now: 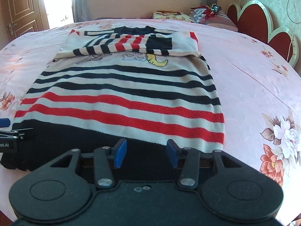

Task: Fold small clothes
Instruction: 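Move both open grippers toward the black hem band of the sweater, then close both grippers on the black hem band, then lift the hem with both grippers and fold it over toward the collar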

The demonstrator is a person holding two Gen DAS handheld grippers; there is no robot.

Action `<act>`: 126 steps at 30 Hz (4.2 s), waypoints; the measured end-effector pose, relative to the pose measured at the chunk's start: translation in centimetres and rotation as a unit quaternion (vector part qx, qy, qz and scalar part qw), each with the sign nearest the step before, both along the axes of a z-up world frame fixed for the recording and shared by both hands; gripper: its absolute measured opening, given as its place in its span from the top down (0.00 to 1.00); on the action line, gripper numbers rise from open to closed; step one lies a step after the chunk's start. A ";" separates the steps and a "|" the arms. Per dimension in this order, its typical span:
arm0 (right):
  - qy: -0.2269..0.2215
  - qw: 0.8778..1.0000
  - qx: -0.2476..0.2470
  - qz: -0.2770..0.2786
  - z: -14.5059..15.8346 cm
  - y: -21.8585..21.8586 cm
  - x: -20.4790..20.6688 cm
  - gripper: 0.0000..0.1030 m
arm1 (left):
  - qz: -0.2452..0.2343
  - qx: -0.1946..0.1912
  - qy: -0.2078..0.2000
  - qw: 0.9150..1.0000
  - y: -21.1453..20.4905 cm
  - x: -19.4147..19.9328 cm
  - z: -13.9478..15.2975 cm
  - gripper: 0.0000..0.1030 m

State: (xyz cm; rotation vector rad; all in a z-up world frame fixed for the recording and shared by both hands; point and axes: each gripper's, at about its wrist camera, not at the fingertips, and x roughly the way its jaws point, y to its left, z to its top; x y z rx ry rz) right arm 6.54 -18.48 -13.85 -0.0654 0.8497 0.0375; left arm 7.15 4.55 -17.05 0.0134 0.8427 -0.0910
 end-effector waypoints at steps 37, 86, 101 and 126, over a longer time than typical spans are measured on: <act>0.053 0.987 0.054 -0.143 -2.2 -6.7 -3.5 0.45 | 0.003 -0.179 0.116 0.977 3.6 -0.8 -1.3 0.66; -0.041 0.973 0.204 -0.104 -0.2 -13.2 36.8 0.88 | 0.045 -0.129 -0.006 0.991 -1.2 39.4 0.7 0.82; -0.067 0.984 0.152 -0.067 0.5 -14.0 38.2 0.44 | 0.034 -0.034 -0.032 0.998 1.6 38.3 1.3 0.19; -0.045 0.996 0.073 -0.017 -1.3 -12.9 38.1 0.69 | 0.031 -0.007 -0.030 0.999 0.3 32.8 -0.6 0.92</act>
